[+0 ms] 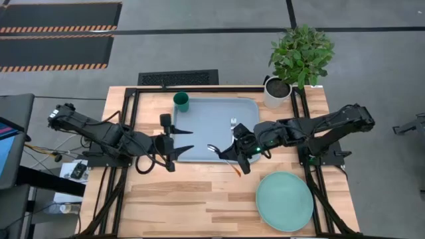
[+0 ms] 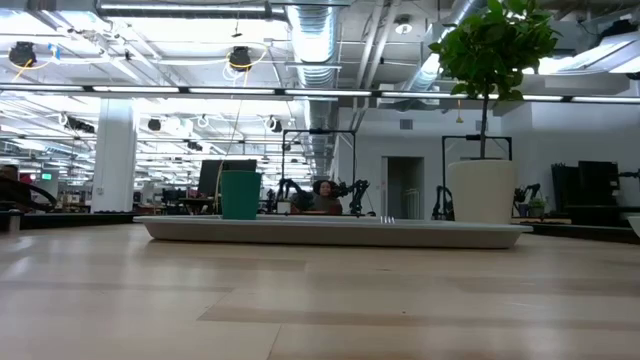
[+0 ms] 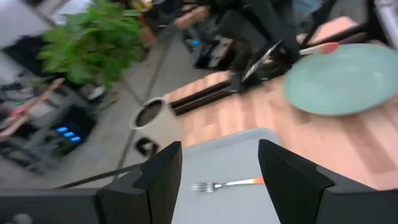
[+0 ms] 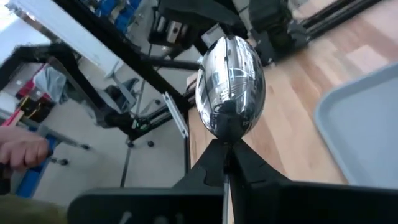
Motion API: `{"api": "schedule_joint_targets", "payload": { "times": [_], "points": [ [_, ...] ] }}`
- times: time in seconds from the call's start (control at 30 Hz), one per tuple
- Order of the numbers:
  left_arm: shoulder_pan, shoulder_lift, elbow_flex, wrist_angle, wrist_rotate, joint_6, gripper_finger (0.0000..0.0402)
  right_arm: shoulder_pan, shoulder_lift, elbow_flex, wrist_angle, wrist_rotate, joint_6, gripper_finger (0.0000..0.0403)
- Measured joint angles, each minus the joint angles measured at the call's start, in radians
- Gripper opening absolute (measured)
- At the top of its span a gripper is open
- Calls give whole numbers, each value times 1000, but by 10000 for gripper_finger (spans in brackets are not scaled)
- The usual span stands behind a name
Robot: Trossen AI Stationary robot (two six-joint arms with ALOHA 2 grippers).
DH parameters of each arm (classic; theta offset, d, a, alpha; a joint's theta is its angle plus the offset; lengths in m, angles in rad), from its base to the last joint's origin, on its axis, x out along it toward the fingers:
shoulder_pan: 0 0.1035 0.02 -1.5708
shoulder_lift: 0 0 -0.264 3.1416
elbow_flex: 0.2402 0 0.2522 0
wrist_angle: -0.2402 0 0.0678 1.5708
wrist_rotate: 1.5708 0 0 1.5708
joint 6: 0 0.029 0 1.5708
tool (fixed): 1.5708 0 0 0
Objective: Pick and place plate/cup/fork/spoon on tray
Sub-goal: Put the orange spoon on the gray tray to the right of the orange fork
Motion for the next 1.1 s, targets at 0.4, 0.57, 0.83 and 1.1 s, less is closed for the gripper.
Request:
{"api": "schedule_joint_targets", "payload": {
  "times": [0.4, 0.57, 0.83, 1.1],
  "points": [
    [12, 61, -1, 59, 103, 26, 202, -5, 64, 0, 38, -80, -16, 19],
    [3, 71, 0, 102, 124, 30, 202, -7, 70, 1, 40, -85, -26, 19],
    [4, 69, 1, 203, 162, 106, 182, -12, 69, 1, 57, -88, -40, 22],
    [3, 70, 1, 163, 165, 104, 165, -13, 69, 1, 80, -88, -42, 21]
  ]
}}
